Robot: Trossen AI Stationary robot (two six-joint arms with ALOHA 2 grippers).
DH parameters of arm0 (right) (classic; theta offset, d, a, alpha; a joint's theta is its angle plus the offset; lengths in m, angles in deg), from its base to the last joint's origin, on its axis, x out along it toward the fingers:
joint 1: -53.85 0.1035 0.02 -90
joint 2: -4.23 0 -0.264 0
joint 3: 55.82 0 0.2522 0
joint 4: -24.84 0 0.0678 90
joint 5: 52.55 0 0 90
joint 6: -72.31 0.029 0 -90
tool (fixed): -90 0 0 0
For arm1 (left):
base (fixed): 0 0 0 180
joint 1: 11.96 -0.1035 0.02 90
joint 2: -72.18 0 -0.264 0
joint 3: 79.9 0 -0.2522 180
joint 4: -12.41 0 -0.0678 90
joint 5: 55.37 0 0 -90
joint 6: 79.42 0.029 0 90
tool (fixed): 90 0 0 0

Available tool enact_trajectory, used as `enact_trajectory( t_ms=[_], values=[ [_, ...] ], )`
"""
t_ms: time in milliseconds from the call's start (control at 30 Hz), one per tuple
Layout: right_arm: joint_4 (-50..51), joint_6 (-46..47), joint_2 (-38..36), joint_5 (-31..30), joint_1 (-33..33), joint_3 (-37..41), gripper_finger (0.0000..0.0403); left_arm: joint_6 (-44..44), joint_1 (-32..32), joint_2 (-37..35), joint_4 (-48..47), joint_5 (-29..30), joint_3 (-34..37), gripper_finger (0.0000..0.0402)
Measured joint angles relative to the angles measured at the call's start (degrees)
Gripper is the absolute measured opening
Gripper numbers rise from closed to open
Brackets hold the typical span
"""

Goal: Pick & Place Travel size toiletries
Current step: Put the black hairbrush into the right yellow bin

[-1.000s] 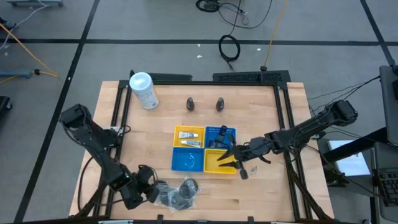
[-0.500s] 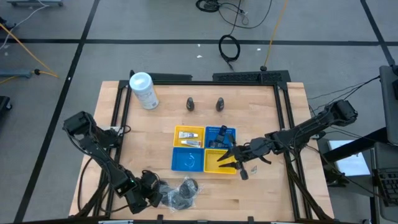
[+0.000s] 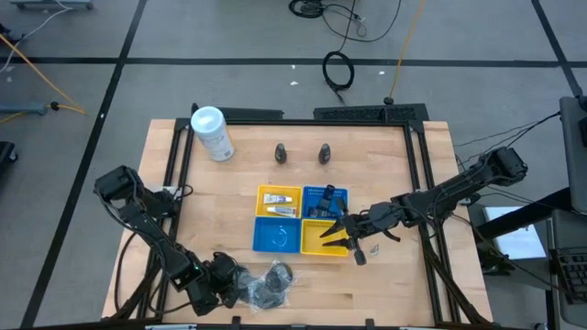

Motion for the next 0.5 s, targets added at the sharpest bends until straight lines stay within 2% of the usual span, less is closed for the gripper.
enact_trajectory(
  t_ms=[67,133,500],
  values=[
    [0.0,0.0,0.0,-0.01,0.0,0.0,0.0094,0.37,-0.21,0.0,-0.18,0.0,-0.01,0.0037],
    [0.0,0.0,0.02,-0.01,0.0,0.0,0.0093,0.73,-0.52,0.0,-0.39,0.04,-0.01,0.0013],
    [0.07,0.33,0.04,-0.01,0.0,0.0,0.0093,6.19,-0.92,-2.31,2.39,4.27,-0.25,0.0]
  ],
)
